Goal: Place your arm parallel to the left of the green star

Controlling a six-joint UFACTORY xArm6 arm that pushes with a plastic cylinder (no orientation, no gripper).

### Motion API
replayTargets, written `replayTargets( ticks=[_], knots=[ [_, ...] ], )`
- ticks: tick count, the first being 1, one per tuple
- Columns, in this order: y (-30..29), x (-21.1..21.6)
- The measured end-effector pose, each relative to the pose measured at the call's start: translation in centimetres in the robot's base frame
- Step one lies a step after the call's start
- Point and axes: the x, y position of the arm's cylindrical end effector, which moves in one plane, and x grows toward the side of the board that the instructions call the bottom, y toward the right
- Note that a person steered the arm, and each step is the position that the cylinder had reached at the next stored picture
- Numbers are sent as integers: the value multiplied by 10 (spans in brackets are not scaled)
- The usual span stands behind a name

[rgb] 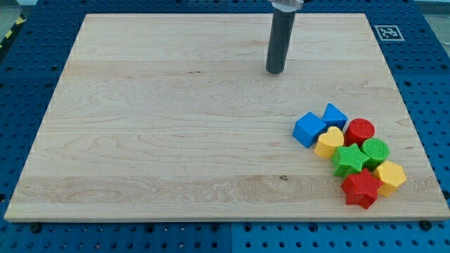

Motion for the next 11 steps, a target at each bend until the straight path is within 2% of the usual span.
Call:
replayTargets(
  ticks=[5,6,7,8,9,10,11],
  knots=[
    [-7,-2],
    [-59,19],
    [-87,76],
    [-73,150],
    [-42,190],
    [-37,191],
    [-5,191]
  ],
)
